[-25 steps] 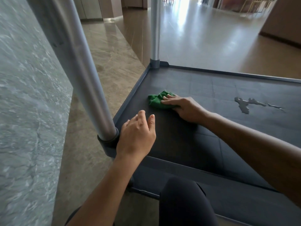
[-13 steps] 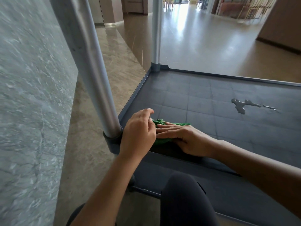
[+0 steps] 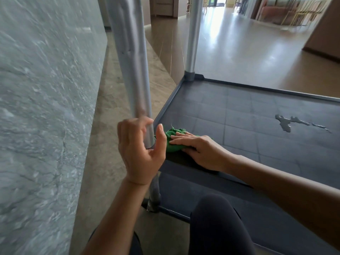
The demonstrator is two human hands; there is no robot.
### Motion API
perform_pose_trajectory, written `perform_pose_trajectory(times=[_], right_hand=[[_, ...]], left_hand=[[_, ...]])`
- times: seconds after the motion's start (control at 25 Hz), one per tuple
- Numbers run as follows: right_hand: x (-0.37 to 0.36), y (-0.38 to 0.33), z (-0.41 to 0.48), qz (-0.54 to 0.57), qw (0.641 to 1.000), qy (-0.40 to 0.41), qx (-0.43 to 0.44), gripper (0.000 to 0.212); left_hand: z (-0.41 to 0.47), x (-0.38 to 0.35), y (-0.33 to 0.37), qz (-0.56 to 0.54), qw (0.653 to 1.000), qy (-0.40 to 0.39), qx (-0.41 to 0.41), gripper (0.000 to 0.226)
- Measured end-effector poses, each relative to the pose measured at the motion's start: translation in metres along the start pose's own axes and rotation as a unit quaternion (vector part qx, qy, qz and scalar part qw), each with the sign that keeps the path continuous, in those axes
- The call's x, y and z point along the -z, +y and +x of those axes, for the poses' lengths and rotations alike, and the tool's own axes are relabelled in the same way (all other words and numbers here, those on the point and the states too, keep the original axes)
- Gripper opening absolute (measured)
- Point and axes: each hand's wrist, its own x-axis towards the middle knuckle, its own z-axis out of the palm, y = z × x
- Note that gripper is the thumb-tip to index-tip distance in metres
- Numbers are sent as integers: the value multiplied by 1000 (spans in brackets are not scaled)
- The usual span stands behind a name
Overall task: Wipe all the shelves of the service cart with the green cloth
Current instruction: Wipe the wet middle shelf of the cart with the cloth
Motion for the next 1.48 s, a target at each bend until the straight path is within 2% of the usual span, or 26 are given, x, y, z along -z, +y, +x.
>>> perform_pose_trajectory(times=[0.08, 0.16, 0.24, 0.32, 0.48, 0.6, 0.84, 0.92, 1.0, 1.12, 1.32, 1.48], right_hand=[[-3, 0, 4, -6, 1000, 1, 0, 44], [-8, 0, 6, -19, 1000, -5, 4, 51], [-11, 0, 8, -33, 999, -8, 9, 56], [-11, 1, 11, -39, 999, -11, 19, 56], [-6, 6, 21, -35, 998, -22, 55, 50], [-2, 17, 39, -55, 998, -6, 34, 54], [27, 82, 119, -118, 980, 77, -139, 49], [34, 99, 136, -154, 961, 96, -208, 53], [35, 103, 143, -171, 953, 98, -230, 59], [29, 91, 131, -158, 964, 90, -195, 61], [5, 37, 66, -102, 993, 42, -46, 57], [-14, -4, 18, -52, 998, 6, 24, 57]], left_hand=[[4, -2, -8, -9, 995, 6, 99, 37], [10, -7, -10, -74, 973, -22, 217, 57], [16, -12, -12, -131, 939, -53, 312, 54], [17, -16, -14, -160, 919, -67, 355, 38], [15, -22, -18, -155, 921, -41, 355, 25], [12, -26, -18, -148, 929, -28, 339, 23], [10, -28, -21, -134, 933, -23, 333, 22], [11, -28, -19, -130, 935, -23, 329, 22], [11, -28, -20, -128, 936, -21, 326, 23], [10, -29, -21, -117, 939, -18, 323, 24], [9, -30, -21, -105, 939, -16, 327, 22], [10, -29, -19, -113, 937, -20, 329, 24]])
